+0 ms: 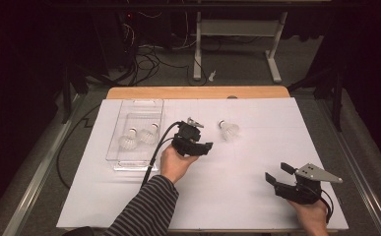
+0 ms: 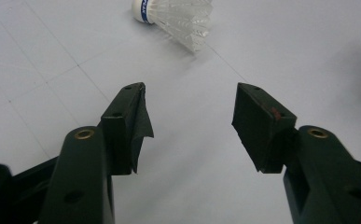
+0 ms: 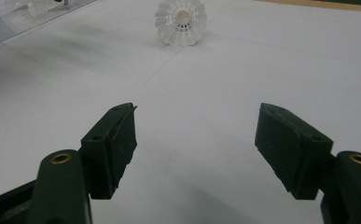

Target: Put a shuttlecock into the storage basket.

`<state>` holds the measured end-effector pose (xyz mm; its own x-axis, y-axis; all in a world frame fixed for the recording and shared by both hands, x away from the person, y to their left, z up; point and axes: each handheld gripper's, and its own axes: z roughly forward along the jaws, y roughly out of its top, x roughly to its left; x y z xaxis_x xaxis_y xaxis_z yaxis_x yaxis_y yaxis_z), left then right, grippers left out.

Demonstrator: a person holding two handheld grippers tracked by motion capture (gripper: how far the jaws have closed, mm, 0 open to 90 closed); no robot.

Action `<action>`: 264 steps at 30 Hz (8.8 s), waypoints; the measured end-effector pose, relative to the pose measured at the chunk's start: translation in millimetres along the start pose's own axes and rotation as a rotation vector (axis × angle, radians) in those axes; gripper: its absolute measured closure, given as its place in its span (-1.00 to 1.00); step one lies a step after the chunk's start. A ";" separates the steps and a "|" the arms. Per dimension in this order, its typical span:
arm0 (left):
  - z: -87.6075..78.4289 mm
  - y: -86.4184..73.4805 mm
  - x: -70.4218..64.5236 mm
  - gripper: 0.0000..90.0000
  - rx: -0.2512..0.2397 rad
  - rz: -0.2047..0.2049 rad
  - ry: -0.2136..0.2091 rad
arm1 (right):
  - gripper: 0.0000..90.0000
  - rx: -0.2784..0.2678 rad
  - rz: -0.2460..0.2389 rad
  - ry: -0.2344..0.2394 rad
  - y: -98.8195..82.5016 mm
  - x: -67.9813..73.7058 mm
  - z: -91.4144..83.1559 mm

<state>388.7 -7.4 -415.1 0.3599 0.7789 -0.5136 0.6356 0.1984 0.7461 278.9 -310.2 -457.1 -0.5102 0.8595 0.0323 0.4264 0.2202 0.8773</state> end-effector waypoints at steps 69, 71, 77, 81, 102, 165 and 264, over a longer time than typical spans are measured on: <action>74.5 29.2 -29.5 0.02 0.193 0.029 0.132 | -0.34 0.002 -0.004 0.008 -0.2 -0.1 0.4; 77.9 29.2 -30.4 0.03 0.201 0.029 0.134 | -0.34 0.002 -0.003 0.008 -0.2 -0.3 0.6; 86.9 28.9 -32.2 0.05 0.221 0.024 0.139 | -0.33 0.004 -0.007 0.012 0.2 1.0 1.9; 92.4 29.4 -34.7 0.06 0.232 0.026 0.145 | -0.33 0.005 -0.005 0.013 0.1 1.1 2.0; 114.2 29.7 -25.2 0.12 0.234 -0.036 0.185 | -0.33 0.007 -0.005 0.017 0.1 0.7 2.7; 124.7 23.1 -13.2 0.92 0.239 -0.022 0.237 | -0.33 0.011 -0.014 0.018 -0.1 0.3 3.3; 60.4 20.1 -22.4 0.99 0.250 0.053 0.116 | -0.33 -0.002 0.005 0.012 -0.3 -0.2 0.5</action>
<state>434.7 -56.8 -414.1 0.3259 0.8498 -0.4142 0.7721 0.0135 0.6353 279.3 -310.3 -457.7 -0.5172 0.8548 0.0420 0.4275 0.2155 0.8780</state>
